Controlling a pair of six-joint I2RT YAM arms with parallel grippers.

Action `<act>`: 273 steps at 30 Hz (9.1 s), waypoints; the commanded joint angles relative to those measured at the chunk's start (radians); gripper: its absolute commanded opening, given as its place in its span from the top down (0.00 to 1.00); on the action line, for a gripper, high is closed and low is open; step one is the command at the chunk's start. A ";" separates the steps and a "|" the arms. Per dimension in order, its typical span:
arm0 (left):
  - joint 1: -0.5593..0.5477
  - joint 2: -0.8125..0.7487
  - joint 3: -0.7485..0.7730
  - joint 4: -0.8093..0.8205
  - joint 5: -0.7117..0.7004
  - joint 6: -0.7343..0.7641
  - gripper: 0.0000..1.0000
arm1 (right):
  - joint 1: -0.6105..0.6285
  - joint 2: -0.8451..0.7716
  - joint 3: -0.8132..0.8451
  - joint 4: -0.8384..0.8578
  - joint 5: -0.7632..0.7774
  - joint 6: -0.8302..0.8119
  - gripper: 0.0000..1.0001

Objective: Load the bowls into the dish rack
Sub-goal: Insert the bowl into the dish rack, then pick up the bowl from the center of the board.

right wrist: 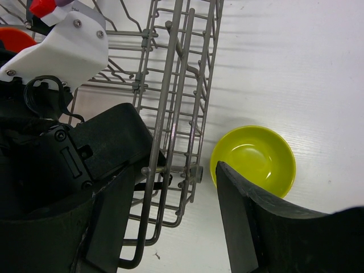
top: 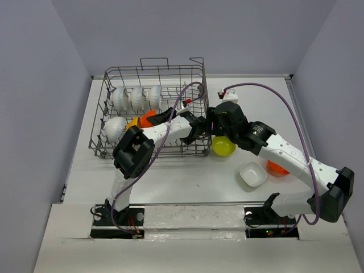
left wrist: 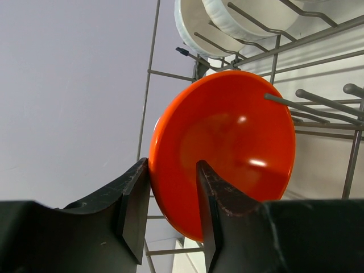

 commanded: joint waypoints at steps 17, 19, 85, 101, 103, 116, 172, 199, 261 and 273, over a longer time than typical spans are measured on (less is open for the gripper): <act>-0.082 0.036 -0.089 0.086 0.147 -0.084 0.57 | 0.005 -0.031 0.016 0.024 0.003 0.002 0.36; -0.087 0.040 -0.094 0.081 0.147 -0.095 0.57 | 0.005 -0.031 0.016 0.025 0.003 0.002 0.36; -0.088 -0.268 -0.143 0.172 0.279 -0.009 0.43 | 0.005 -0.002 0.056 0.018 0.029 -0.008 0.35; -0.067 -0.330 -0.149 0.167 0.279 0.000 0.43 | 0.005 -0.009 0.059 0.011 0.055 -0.008 0.35; -0.062 -0.331 -0.149 0.170 0.281 0.003 0.43 | 0.005 -0.009 0.059 0.011 0.057 -0.008 0.35; -0.038 -0.365 -0.103 0.211 0.311 0.062 0.43 | 0.005 -0.008 0.108 0.001 0.062 -0.021 0.34; 0.103 -0.727 -0.124 0.934 0.931 0.299 0.42 | -0.440 -0.197 -0.177 -0.085 0.060 0.031 0.26; 0.117 -0.765 -0.203 0.957 0.959 0.286 0.42 | -0.540 -0.160 -0.382 0.082 -0.266 0.068 0.28; 0.082 -0.731 -0.154 0.876 1.014 0.270 0.43 | -0.558 0.119 -0.435 0.346 -0.497 0.102 0.50; 0.041 -0.735 -0.146 0.834 0.988 0.279 0.43 | -0.558 0.202 -0.352 0.355 -0.484 0.094 0.53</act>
